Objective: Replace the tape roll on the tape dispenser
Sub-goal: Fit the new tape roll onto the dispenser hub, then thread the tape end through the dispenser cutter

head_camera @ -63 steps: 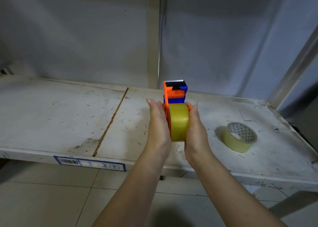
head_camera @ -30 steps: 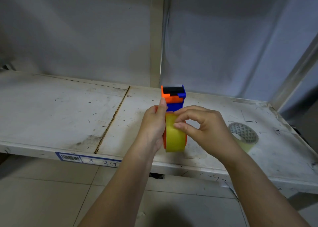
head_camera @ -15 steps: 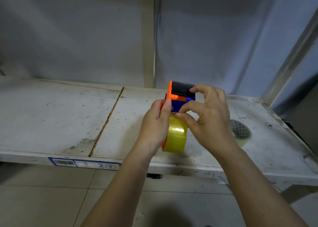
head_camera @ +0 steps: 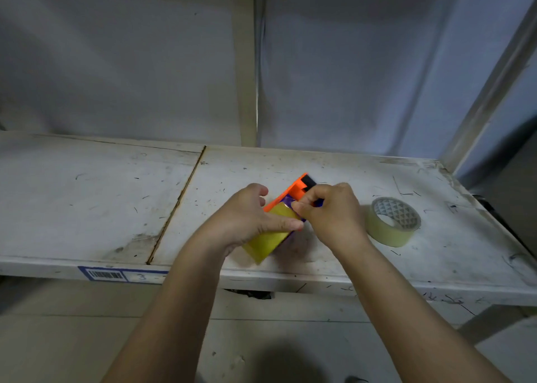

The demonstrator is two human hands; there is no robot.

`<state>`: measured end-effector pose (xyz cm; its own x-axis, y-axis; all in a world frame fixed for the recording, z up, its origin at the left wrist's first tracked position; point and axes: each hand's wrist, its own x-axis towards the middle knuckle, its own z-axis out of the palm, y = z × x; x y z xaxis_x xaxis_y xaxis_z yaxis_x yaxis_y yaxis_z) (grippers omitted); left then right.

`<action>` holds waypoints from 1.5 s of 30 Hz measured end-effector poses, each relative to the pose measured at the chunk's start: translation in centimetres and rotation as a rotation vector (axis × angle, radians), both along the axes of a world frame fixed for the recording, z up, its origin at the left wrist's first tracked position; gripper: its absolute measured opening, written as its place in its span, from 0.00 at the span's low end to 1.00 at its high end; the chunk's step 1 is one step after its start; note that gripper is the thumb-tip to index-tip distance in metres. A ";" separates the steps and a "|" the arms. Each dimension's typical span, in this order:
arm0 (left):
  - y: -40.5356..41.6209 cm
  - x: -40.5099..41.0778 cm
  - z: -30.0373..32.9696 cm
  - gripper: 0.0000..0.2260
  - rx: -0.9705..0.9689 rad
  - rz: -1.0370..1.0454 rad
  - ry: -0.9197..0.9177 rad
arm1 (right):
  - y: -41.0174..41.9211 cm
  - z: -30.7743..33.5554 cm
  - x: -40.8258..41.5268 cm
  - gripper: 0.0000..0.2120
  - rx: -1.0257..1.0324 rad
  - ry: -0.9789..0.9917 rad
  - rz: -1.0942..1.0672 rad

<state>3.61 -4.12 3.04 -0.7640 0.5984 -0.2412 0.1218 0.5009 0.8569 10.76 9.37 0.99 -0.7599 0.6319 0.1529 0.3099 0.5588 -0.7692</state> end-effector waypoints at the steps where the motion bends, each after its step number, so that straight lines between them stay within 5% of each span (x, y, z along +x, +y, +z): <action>1: 0.2 0.1 0.1 0.49 -0.081 -0.016 0.113 | 0.2 -0.1 -0.2 0.09 -0.071 -0.006 -0.021; 4: 0.8 0.8 -0.4 0.45 -0.394 -0.108 0.485 | 0.6 -0.4 -0.8 0.10 -0.295 0.009 -0.057; 8: 1.8 0.6 -1.3 0.33 -0.496 -0.168 0.657 | 0.4 -1.7 -1.2 0.11 -0.345 -0.110 -0.014; 16: 1.9 -0.3 -0.9 0.43 -0.375 -0.238 0.609 | 1.8 -1.5 -0.3 0.12 -0.344 -0.180 0.105; 22: 1.6 0.1 -1.0 0.45 -0.388 -0.290 0.615 | 0.4 -0.1 0.1 0.21 -0.300 -0.479 0.261; 26: 1.7 0.2 -0.9 0.44 -0.446 -0.347 0.657 | 0.1 -0.2 -0.1 0.07 -0.291 -0.541 0.263; 31: 2.0 0.3 -1.0 0.38 -0.579 -0.405 0.824 | 0.1 -1.0 -0.4 0.13 -0.348 -0.471 0.215; 35: 2.1 0.4 -1.5 0.31 -0.725 -0.422 1.017 | 0.5 -0.8 -0.1 0.05 -0.424 -0.404 0.242; 45: 1.3 0.4 -1.3 0.36 -0.767 -0.319 0.923 | 3.5 -1.1 1.0 0.03 -0.600 -0.214 0.048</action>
<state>3.96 -2.78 1.74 -0.6801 0.7306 -0.0605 0.7318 0.6717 -0.1149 11.73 12.82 -0.10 -0.7637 0.5251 -0.3756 0.4772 0.0672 -0.8762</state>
